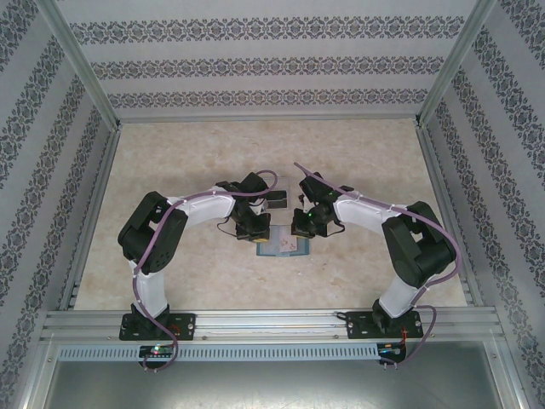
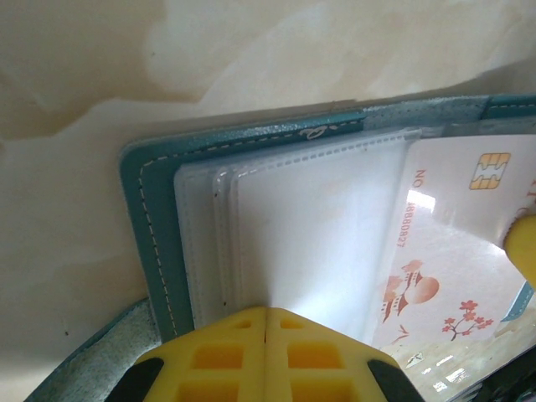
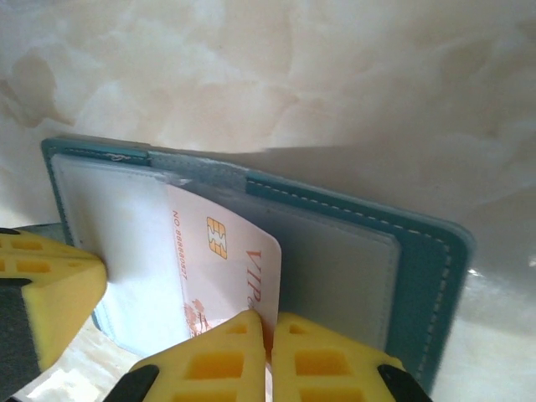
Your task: Take the credit cards out of the card holder
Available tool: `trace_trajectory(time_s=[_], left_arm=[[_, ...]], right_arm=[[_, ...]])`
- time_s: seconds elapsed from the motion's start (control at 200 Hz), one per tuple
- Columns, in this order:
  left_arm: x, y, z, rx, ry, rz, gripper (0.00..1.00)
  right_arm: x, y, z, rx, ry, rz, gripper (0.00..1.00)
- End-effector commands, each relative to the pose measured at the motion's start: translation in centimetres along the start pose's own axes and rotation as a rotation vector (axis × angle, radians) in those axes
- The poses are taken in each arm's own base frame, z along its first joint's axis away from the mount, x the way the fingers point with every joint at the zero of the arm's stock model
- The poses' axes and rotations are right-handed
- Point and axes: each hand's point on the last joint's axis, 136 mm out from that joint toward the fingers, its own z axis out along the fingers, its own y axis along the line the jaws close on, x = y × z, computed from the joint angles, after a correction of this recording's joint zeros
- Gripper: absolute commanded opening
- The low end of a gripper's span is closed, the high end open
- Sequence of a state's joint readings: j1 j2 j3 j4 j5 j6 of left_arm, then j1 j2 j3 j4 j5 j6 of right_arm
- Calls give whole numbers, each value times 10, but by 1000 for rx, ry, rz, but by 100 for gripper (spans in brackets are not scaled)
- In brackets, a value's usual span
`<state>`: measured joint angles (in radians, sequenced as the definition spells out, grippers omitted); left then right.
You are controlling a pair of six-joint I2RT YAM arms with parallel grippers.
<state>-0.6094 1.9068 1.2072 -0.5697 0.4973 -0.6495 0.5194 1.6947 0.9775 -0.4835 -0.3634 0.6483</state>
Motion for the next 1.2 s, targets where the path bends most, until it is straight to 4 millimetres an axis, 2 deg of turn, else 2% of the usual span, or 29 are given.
trace_trajectory(time_s=[0.0, 0.23, 0.749, 0.974, 1.194], left_arm=[[25, 30, 21, -128, 99, -15, 0], [26, 30, 21, -130, 100, -16, 0], [26, 28, 18, -125, 96, -6, 0], [26, 27, 18, -125, 98, -6, 0], [26, 28, 20, -125, 101, -8, 0]], right_arm=[[1, -19, -6, 106, -9, -5, 9], [-1, -21, -11, 156, -25, -27, 10], [0, -10, -15, 173, -19, -68, 9], [5, 5, -7, 101, 23, -69, 9], [7, 17, -6, 45, 31, -52, 18]])
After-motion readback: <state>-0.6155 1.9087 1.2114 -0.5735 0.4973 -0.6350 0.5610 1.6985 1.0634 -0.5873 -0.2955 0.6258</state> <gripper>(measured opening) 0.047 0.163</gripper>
